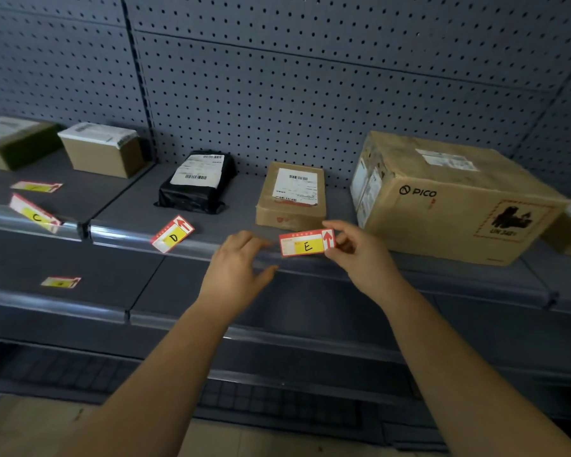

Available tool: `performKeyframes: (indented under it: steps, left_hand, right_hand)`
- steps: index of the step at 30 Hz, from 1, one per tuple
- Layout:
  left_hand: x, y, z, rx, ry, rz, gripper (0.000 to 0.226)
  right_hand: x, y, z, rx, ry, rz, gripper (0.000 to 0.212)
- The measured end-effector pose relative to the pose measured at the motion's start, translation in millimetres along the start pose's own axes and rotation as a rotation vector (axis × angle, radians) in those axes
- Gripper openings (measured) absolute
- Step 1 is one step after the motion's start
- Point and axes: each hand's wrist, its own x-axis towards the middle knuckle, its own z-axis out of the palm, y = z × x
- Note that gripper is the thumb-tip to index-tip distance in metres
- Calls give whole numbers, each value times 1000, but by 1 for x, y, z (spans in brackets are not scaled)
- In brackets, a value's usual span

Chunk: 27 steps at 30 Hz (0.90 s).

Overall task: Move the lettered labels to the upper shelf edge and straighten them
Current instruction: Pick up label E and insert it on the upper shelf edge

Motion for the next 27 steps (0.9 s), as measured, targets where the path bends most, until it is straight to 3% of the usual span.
performKeyframes:
  steps: [6, 18, 27]
  left_hand:
    - [-14, -8, 22, 57, -88, 32, 37]
    - [-9, -5, 48, 109, -57, -30, 49]
    - [6, -7, 54, 148, -16, -72, 42]
  right_hand:
    - [-5, 2, 5, -38, 64, 32, 41]
    - [-9, 5, 0, -23, 87, 75, 41]
    - [7, 10, -2, -20, 77, 24, 40]
